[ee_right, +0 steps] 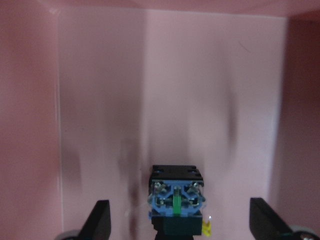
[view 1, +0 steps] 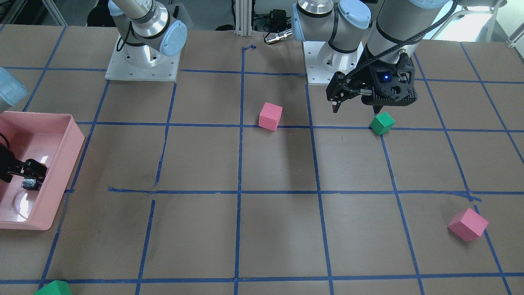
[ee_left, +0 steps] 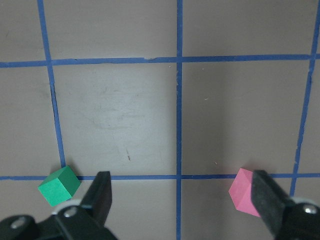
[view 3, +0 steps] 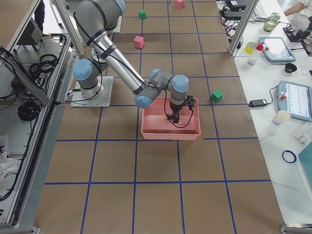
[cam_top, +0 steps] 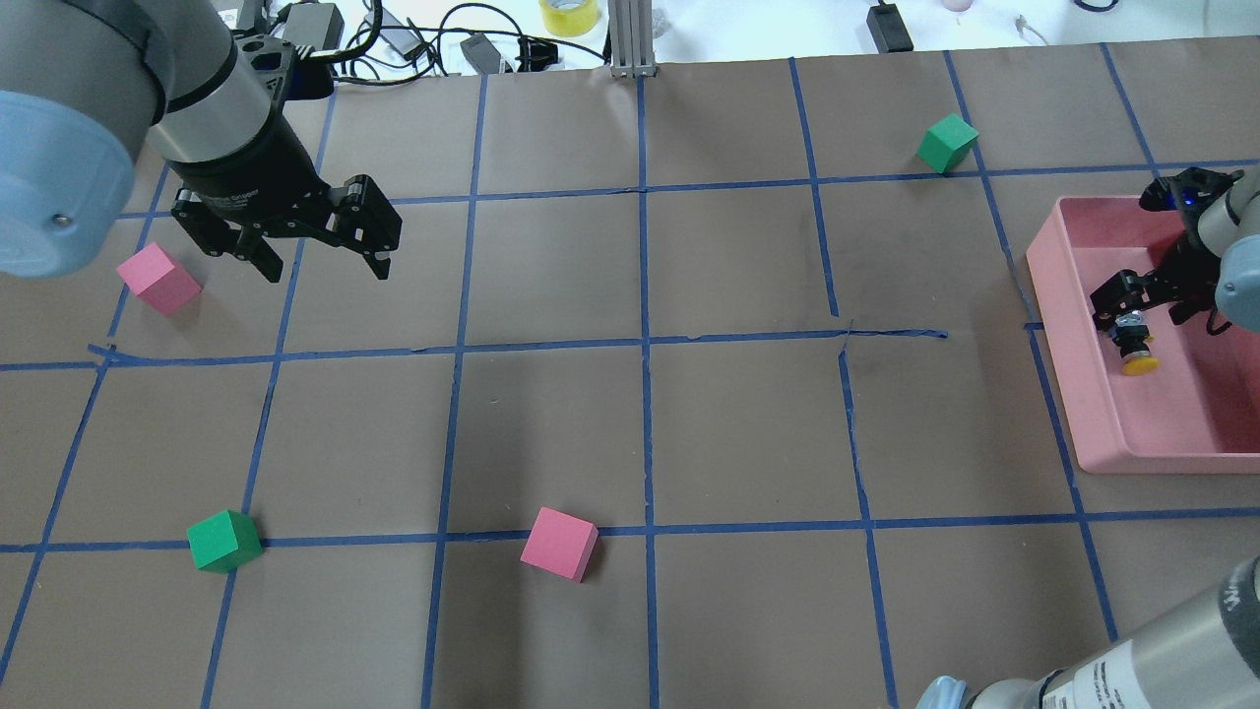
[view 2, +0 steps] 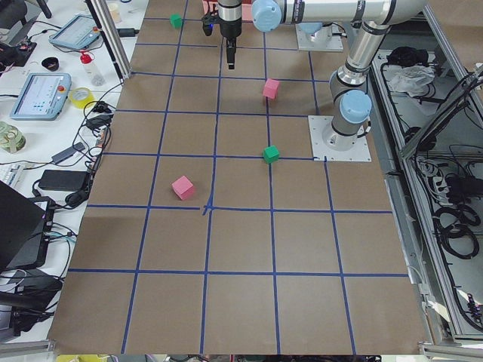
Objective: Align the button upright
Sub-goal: 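Lower the right gripper and grasp the button switch by its body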
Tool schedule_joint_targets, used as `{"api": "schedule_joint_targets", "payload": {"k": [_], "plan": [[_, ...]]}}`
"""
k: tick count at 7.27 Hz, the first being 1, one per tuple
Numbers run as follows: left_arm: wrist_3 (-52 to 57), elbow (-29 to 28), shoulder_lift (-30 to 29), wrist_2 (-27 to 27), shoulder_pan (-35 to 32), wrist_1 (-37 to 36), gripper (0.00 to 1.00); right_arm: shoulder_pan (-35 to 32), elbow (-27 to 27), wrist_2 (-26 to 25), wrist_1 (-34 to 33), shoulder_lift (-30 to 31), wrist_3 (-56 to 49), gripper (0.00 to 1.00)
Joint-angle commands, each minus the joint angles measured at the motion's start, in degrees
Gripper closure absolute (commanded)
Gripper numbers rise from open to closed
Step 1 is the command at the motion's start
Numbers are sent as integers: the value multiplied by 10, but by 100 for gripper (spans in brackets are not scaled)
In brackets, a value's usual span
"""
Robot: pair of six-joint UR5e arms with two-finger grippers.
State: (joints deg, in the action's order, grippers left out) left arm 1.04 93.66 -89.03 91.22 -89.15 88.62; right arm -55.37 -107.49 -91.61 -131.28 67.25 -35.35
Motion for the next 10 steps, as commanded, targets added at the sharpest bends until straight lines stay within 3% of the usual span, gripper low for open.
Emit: {"api": "schedule_joint_targets", "payload": {"k": [1, 3, 4, 9, 10], "plan": [[0, -1, 0, -3, 6, -5, 0, 0, 0, -6, 5, -1, -5, 33], [7, -1, 0, -6, 9, -3, 0, 0, 1, -3, 6, 1, -8, 84], [6, -1, 3, -7, 7, -1, 0, 0, 1, -1, 13, 3, -15, 97], [0, -1, 3, -11, 8, -2, 0, -1, 23, 10, 61, 55, -31, 100], [-1, -1, 3, -5, 9, 1, 0, -2, 52, 12, 91, 57, -31, 100]]}}
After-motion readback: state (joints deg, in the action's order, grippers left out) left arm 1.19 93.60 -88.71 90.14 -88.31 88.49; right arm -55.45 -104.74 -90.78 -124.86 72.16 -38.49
